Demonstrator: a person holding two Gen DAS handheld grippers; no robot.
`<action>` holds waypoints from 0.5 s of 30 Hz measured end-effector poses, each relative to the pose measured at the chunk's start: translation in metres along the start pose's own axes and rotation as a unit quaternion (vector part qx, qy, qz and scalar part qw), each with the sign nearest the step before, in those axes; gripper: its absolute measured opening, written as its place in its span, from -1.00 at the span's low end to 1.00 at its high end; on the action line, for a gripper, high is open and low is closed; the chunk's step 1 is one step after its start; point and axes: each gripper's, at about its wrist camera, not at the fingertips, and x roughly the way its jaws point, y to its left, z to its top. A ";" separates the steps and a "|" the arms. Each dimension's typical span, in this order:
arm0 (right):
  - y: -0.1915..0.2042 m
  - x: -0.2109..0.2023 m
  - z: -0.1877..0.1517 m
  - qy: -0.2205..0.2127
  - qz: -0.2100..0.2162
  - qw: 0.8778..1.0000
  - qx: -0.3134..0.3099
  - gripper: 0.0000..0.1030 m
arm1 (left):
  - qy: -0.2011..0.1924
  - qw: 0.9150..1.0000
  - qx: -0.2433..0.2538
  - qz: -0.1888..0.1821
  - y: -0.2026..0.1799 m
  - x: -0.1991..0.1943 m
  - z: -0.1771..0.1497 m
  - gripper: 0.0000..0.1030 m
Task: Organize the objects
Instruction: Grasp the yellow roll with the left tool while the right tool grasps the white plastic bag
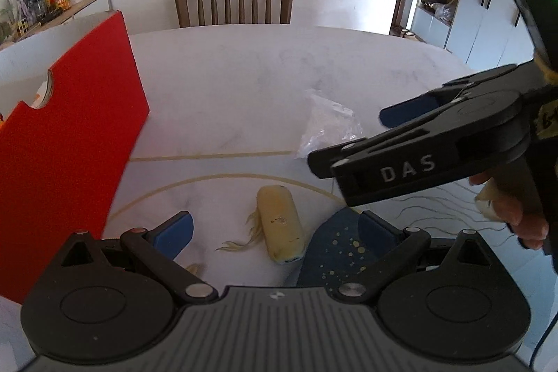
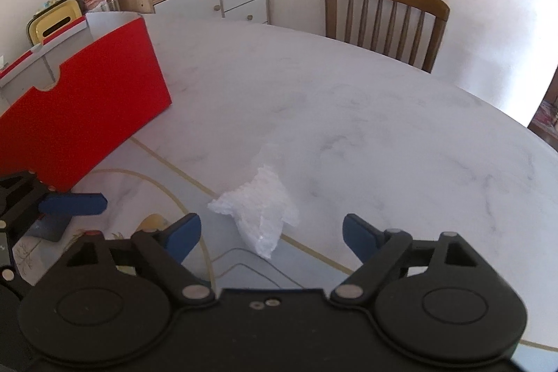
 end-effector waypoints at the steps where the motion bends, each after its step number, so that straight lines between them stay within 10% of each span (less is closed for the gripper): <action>1: 0.000 0.001 0.000 0.001 0.001 1.000 0.000 0.64 | 0.000 1.000 0.001 0.001 -0.001 0.000 0.000 0.94; 15: 0.007 0.007 0.003 0.001 0.008 1.000 -0.018 -0.02 | 0.017 1.000 0.008 0.003 -0.008 0.001 0.006 -0.09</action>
